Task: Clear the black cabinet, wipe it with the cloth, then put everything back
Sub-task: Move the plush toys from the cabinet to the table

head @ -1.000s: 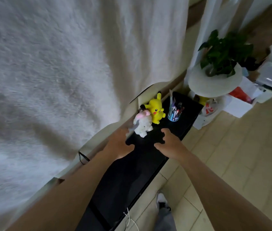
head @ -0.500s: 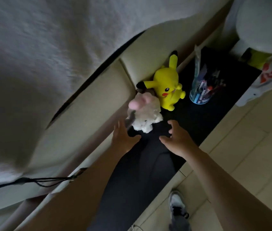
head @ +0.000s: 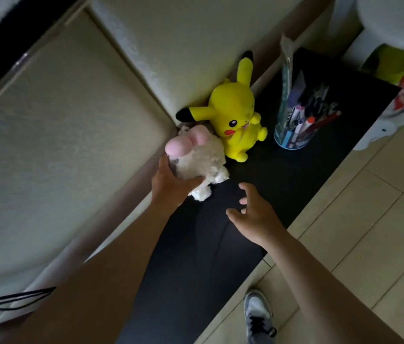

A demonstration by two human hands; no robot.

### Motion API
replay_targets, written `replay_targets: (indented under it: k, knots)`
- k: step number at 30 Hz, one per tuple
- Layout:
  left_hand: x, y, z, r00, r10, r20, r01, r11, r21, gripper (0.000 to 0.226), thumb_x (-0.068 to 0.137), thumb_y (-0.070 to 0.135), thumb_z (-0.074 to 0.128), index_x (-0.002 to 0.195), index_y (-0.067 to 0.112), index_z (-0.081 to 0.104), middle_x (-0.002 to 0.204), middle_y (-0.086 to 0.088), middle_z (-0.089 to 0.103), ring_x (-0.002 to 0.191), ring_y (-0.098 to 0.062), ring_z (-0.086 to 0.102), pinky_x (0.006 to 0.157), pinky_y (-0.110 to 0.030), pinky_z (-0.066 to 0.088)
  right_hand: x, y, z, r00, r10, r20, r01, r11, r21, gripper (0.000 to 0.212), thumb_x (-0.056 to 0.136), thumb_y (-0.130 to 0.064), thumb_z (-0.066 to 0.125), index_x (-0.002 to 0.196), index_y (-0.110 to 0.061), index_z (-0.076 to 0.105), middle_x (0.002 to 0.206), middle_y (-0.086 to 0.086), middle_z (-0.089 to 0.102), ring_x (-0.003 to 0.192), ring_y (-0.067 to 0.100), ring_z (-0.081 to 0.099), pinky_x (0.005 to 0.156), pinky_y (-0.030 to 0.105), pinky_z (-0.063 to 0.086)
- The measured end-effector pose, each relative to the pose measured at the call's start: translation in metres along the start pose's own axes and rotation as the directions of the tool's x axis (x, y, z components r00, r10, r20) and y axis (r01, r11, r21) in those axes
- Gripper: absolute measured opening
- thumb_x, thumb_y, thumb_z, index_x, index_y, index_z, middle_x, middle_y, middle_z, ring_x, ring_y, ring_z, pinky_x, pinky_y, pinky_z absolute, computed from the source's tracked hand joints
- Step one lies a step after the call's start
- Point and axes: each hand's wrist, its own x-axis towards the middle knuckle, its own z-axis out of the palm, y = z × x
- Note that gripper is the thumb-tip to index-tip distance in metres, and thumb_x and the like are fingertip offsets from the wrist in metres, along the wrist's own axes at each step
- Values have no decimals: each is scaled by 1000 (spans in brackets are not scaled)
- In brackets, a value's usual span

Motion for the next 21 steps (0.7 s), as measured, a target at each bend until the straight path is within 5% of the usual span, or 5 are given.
replay_targets:
  k: [5, 14, 17, 21]
  knots:
    - [-10, -2, -9, 1000, -11, -4, 11, 996, -87, 73, 58, 44, 94, 114, 40, 47, 108, 14, 63, 98, -9, 62, 83, -33, 57, -5, 2, 0, 1000, 16, 4, -16, 1000, 16, 72, 94, -25, 67, 155, -26, 28, 144, 9, 50, 127, 21, 55, 101, 38, 49]
    - [-91, 3, -61, 923, -73, 377, 215, 912, -349, 73, 58, 17, 97, 120, 33, 61, 112, 7, 73, 105, -16, 71, 87, -48, 60, -57, -24, -13, 998, -17, -58, 23, 995, 99, 78, 84, -17, 72, 152, -25, 33, 145, 6, 45, 126, 24, 52, 92, 30, 42]
    - [-134, 7, -80, 866, -107, 488, 291, 902, -319, 86, 50, 21, 99, 126, 31, 60, 117, 4, 72, 108, -21, 70, 87, -50, 60, -102, -32, -24, 998, -7, 67, -3, 990, 143, 87, 80, -17, 79, 151, -35, 32, 140, -3, 50, 124, 19, 54, 99, 36, 46]
    - [-201, 15, -114, 798, -78, 597, 330, 886, -326, 70, 67, 4, 91, 125, 31, 62, 118, 4, 72, 106, -18, 71, 82, -48, 61, -180, -30, -28, 961, 39, 272, -91, 979, 182, 102, 64, -9, 89, 143, -46, 36, 127, -11, 60, 120, 16, 59, 101, 42, 51]
